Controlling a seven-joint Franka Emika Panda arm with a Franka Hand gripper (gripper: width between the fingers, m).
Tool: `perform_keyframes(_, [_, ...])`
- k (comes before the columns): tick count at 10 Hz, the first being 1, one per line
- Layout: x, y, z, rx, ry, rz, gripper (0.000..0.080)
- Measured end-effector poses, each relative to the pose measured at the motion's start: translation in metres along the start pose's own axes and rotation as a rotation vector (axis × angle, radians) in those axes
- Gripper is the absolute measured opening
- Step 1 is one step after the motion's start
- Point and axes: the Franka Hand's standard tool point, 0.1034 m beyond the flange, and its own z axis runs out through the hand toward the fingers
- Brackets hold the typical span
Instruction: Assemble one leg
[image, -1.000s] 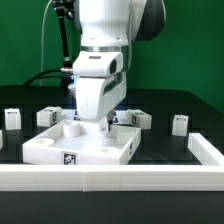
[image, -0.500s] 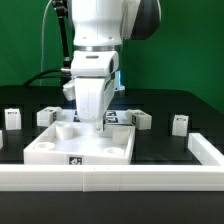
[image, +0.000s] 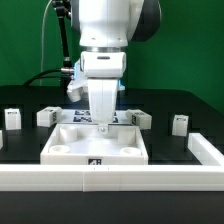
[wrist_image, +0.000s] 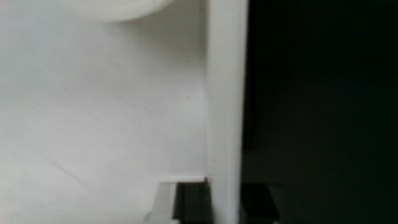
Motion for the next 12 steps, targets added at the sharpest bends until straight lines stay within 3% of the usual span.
perform_keyframes(3, [0.005, 0.0, 0.0, 0.0, 0.003, -0.027, 0.0058])
perform_keyframes(5, [0.03, 0.003, 0.0, 0.004, 0.019, -0.05, 0.0058])
perform_keyframes(9, [0.07, 0.023, 0.002, -0.027, 0.055, -0.08, 0.0058])
perform_keyframes(12, [0.092, 0.025, 0.002, -0.016, 0.059, -0.059, 0.0058])
